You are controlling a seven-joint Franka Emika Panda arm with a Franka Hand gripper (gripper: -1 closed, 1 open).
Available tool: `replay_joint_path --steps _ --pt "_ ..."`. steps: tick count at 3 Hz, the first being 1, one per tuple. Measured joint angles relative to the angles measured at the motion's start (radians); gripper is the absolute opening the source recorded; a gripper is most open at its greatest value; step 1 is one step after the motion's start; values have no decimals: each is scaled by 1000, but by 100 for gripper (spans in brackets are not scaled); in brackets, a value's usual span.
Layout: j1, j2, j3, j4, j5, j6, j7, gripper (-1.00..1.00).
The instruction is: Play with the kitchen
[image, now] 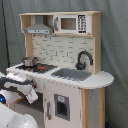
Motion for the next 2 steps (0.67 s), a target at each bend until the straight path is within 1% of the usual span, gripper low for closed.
replay_joint_path --steps 2 --pt "-2 -7 6 -2 0 -12 -239 -100"
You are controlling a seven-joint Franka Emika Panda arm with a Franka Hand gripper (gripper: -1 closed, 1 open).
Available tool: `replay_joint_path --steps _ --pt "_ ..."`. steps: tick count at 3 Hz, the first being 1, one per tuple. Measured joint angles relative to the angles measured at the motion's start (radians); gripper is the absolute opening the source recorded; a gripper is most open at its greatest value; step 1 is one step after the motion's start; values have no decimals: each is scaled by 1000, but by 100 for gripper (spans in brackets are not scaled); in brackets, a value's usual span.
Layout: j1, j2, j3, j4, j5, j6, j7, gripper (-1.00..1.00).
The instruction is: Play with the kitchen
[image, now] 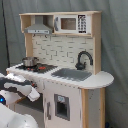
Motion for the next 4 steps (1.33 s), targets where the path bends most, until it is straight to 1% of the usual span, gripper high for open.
replay_joint_path --steps 3,4 --pt "0 -5 10 -5 0 -26 -336 -100" --pt "0 -7 15 -8 0 -39 -462 -100"
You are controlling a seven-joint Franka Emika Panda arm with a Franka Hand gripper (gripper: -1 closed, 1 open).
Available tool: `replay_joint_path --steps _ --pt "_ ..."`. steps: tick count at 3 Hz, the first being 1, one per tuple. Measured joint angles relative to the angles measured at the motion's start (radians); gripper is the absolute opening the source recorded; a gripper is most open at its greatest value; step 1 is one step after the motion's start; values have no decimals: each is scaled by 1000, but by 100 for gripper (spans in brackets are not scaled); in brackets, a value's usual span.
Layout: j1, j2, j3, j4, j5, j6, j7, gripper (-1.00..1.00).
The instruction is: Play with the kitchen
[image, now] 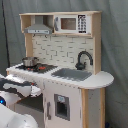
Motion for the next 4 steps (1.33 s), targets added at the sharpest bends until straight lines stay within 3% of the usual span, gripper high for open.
replay_joint_path --steps 2,3,4 --pt "-1 -8 12 -5 0 -29 -227 -100" --pt "-4 -10 20 -7 35 -50 -210 -100" --pt "-4 -10 20 -7 39 -50 -204 100"
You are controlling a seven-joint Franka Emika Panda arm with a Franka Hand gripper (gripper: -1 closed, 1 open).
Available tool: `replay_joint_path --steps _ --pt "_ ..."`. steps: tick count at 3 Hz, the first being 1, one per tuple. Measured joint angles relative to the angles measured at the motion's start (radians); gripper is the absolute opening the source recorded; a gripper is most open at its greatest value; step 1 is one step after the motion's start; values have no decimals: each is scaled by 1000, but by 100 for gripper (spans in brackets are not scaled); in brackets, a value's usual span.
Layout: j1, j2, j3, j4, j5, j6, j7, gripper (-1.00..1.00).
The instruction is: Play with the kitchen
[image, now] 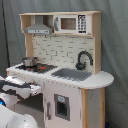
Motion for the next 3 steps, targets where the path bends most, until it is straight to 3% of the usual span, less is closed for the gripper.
replay_joint_path --steps 1,2,3 --pt "-1 0 0 0 29 0 49 100" --pt "84 0 -12 9 80 -21 37 100" --pt "121 0 -13 7 163 -57 -5 100"
